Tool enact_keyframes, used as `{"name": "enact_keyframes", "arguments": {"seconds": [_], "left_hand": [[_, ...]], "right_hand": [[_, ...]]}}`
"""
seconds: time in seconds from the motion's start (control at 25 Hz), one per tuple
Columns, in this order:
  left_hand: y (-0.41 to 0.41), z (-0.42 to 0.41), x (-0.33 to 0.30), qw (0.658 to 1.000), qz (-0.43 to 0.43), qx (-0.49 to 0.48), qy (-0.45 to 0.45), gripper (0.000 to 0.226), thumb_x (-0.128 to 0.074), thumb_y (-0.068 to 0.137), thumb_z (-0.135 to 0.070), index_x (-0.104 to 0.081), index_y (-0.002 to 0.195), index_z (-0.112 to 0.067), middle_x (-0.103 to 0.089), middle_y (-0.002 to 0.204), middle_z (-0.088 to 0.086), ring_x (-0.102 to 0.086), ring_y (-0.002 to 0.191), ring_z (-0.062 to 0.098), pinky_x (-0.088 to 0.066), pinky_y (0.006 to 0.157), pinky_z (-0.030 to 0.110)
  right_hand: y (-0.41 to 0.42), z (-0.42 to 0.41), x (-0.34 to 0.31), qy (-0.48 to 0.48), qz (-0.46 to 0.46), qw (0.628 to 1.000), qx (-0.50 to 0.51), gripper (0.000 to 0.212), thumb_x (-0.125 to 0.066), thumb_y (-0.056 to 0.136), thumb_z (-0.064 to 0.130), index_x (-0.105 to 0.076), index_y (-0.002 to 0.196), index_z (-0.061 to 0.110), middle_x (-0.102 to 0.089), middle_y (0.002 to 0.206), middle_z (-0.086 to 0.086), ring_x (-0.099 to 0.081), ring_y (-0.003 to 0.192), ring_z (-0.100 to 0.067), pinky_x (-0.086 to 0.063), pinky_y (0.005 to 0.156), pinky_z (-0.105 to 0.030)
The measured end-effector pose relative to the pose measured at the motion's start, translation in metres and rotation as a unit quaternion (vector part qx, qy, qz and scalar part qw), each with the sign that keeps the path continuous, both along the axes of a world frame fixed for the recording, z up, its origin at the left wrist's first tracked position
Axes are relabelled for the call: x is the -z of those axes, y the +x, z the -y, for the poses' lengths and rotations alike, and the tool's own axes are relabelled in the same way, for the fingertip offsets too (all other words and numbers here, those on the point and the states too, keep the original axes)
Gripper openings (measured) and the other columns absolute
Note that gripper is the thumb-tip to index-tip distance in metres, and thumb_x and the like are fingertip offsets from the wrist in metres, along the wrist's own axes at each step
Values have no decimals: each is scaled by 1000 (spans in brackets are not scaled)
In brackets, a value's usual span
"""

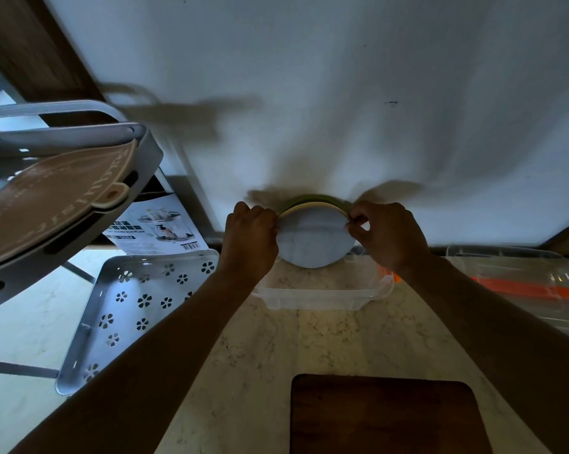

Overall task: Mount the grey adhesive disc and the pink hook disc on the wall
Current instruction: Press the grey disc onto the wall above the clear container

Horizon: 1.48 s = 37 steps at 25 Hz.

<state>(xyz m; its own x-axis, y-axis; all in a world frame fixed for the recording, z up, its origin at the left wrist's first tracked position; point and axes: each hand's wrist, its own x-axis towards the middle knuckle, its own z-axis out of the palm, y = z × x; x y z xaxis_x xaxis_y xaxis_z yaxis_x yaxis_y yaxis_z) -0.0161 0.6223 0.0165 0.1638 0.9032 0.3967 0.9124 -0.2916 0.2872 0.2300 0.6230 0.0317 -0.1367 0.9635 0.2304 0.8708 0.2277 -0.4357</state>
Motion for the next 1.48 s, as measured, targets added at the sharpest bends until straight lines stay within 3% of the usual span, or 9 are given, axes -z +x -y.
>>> {"name": "enact_keyframes", "arguments": {"seconds": [0.32,0.52,0.68,0.84,1.0,1.12,1.32,1.48], "left_hand": [[4,2,-3,997,-55,24,47,16,-80,65,7,-70,75,-1,-67,75,17,-58,74,36,-54,63,40],[5,2,-1,1000,2,-14,19,13,-71,86,-10,-68,93,0,-64,94,20,-56,88,36,-53,72,43],[6,2,-2,999,23,-14,23,19,-70,86,-13,-66,98,1,-64,97,21,-56,90,36,-52,74,45],[5,3,-3,999,44,-12,15,19,-70,86,-13,-66,100,-1,-65,98,19,-56,90,34,-53,75,46],[5,4,-8,999,33,2,9,18,-68,87,-16,-67,100,-3,-66,97,16,-58,91,32,-52,77,43],[3,11,-18,999,32,0,3,19,-68,87,-17,-68,102,-6,-69,100,15,-60,94,31,-48,81,40],[-4,40,-54,999,38,33,-19,24,-64,89,-19,-66,111,-8,-69,109,13,-61,103,29,-39,86,30],[-15,75,-97,998,43,28,-29,40,-61,91,-26,-59,127,-12,-62,129,11,-54,121,27,-44,98,40]], "right_hand": [[-8,6,8,45,8,999,21,22,-66,90,28,-73,103,11,-74,97,-7,-68,88,-26,-54,79,-39],[-10,8,9,73,-2,997,37,24,-65,91,29,-72,102,9,-73,96,-7,-67,86,-25,-53,77,-37],[-11,9,11,98,-8,994,46,23,-64,92,30,-72,99,10,-72,93,-5,-67,80,-22,-52,70,-32],[-10,9,11,107,-1,993,45,21,-63,92,28,-72,99,11,-74,92,-5,-68,78,-23,-53,73,-40],[-10,14,5,93,76,993,16,24,-55,93,28,-71,97,11,-74,90,-7,-67,79,-28,-47,77,-42],[-11,24,-6,62,102,993,-12,31,-56,93,33,-68,109,9,-73,98,-10,-64,88,-30,-48,83,-43],[-19,47,-38,29,17,997,-68,43,-56,95,37,-56,129,11,-66,119,-13,-60,108,-30,-45,91,-38],[-38,75,-71,18,-3,995,-99,48,-52,96,44,-48,137,19,-61,133,-7,-58,118,-25,-38,92,-27]]}}
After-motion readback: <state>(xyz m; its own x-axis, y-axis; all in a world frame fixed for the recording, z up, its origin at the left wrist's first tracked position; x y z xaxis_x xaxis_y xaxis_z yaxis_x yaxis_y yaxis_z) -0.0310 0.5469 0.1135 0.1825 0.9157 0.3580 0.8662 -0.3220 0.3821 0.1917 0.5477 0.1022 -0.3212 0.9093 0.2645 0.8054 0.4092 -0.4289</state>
